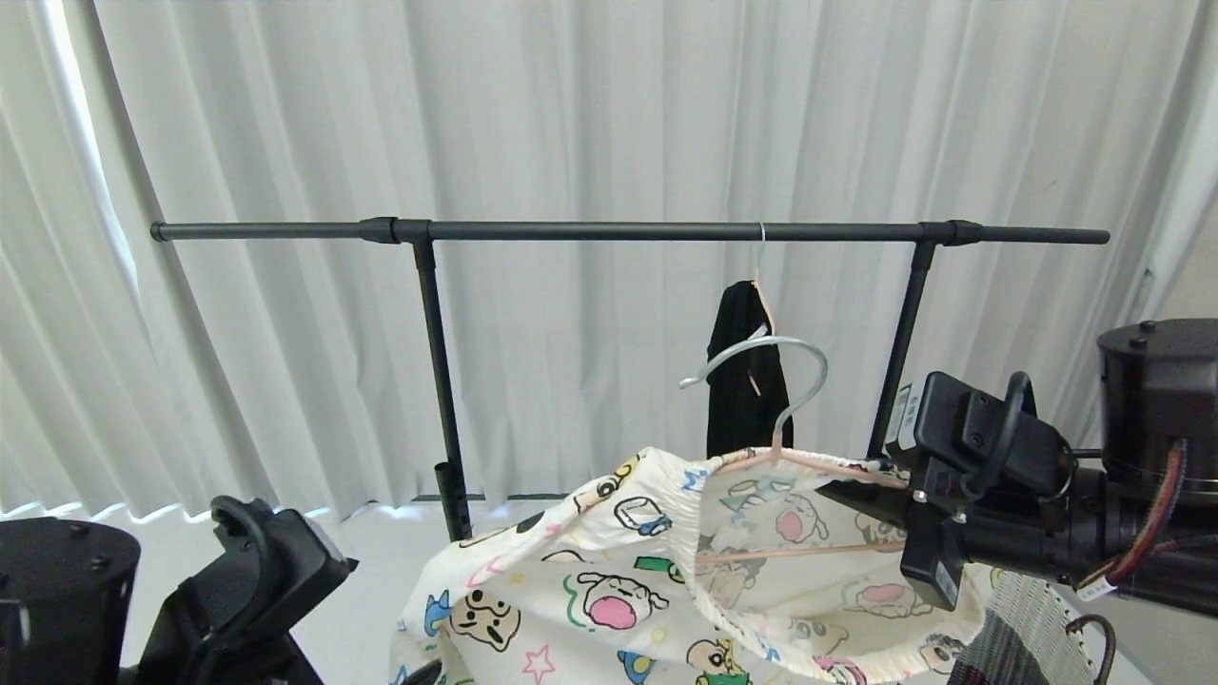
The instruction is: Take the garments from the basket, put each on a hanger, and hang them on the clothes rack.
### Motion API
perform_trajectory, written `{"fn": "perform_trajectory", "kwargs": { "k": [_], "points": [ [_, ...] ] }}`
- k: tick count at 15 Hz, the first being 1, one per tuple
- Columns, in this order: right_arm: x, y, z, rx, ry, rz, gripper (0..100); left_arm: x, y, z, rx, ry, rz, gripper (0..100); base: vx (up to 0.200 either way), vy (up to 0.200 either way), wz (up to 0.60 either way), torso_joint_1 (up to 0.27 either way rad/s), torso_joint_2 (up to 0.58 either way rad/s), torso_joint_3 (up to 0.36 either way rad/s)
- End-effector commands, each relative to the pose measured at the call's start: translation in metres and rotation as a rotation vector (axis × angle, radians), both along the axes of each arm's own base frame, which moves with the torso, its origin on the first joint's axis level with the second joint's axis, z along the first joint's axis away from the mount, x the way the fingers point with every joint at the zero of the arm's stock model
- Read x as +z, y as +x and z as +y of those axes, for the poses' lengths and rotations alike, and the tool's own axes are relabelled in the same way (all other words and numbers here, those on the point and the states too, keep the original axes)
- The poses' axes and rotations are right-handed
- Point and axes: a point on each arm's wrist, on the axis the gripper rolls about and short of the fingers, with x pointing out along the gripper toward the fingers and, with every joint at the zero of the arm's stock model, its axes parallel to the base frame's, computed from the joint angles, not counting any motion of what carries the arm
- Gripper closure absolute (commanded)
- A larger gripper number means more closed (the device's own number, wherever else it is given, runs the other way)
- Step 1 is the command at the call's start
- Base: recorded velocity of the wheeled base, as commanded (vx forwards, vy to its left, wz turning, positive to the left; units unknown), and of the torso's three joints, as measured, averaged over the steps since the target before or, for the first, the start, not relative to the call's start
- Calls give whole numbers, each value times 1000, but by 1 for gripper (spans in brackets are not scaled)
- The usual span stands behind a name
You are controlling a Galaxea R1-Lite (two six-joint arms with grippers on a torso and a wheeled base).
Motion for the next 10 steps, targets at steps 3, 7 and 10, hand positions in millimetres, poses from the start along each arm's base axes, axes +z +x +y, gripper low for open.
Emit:
{"fn": "perform_trajectory", "kwargs": {
  "k": [3, 7, 10],
  "points": [
    [1, -3, 2, 17, 1, -4, 100, -1, -7, 0, -58, -36, 7, 0, 0, 0, 0, 0, 0, 0],
    [5, -7, 1, 23, 13, -18, 100, 2, 14, 4, 39, -20, 26, 0, 0, 0, 0, 0, 0, 0],
    [1, -5, -1, 12, 4, -7, 100, 2, 10, 6, 37, -23, 14, 100, 0, 0, 0, 0, 0, 0]
  ]
}}
